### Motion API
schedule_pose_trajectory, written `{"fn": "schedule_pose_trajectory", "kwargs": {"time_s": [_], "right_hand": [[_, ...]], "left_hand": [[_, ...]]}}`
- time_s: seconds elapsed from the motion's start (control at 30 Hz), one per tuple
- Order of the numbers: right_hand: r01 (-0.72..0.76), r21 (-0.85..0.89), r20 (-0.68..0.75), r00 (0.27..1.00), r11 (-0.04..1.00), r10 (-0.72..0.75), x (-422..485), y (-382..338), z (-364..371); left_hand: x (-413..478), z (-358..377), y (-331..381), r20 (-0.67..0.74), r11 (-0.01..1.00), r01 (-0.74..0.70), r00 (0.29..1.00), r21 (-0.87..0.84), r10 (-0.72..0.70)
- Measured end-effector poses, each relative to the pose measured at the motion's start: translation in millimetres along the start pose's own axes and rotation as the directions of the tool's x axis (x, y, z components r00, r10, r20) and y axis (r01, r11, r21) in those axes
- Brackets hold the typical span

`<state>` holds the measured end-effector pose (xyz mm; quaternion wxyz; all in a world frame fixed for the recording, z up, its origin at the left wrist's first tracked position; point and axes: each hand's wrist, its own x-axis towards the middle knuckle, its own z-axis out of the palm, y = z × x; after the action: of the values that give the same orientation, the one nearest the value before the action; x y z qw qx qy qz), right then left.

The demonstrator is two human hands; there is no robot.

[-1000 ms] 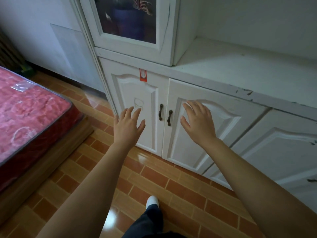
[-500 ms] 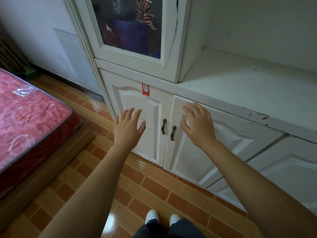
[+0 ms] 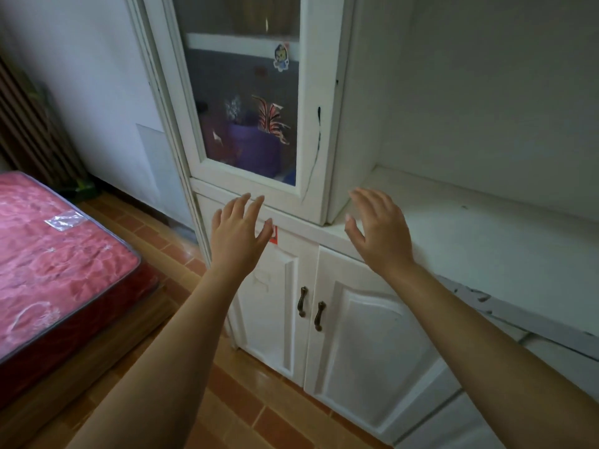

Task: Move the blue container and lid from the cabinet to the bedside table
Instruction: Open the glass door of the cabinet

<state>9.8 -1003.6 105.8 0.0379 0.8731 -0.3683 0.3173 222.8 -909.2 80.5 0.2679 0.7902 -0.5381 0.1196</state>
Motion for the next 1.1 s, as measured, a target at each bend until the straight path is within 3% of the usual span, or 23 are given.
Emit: {"fn": "schedule_pose_trajectory", "kwargs": {"time_s": [0.63, 0.8, 1.1], "right_hand": [[0.139, -0.049, -0.262, 0.954, 0.989, -0.147, 123.7, -8.0, -82.2], [0.138, -0.052, -0.207, 0.967, 0.989, -0.146, 132.3, -8.6, -77.5], [0.09, -0.083, -0.057, 0.994, 0.992, -0.095, 142.5, -10.8, -62.0]], "left_hand": [[124.0, -95.1, 25.3, -0.374, 0.992, -0.094, 0.92, 0.078, 0.117], [123.9, -94.1, 23.6, -0.372, 0.995, -0.082, 0.923, 0.064, 0.1], [101.3, -60.7, -0.4, -0.217, 0.999, -0.015, 0.976, 0.041, 0.023]]}}
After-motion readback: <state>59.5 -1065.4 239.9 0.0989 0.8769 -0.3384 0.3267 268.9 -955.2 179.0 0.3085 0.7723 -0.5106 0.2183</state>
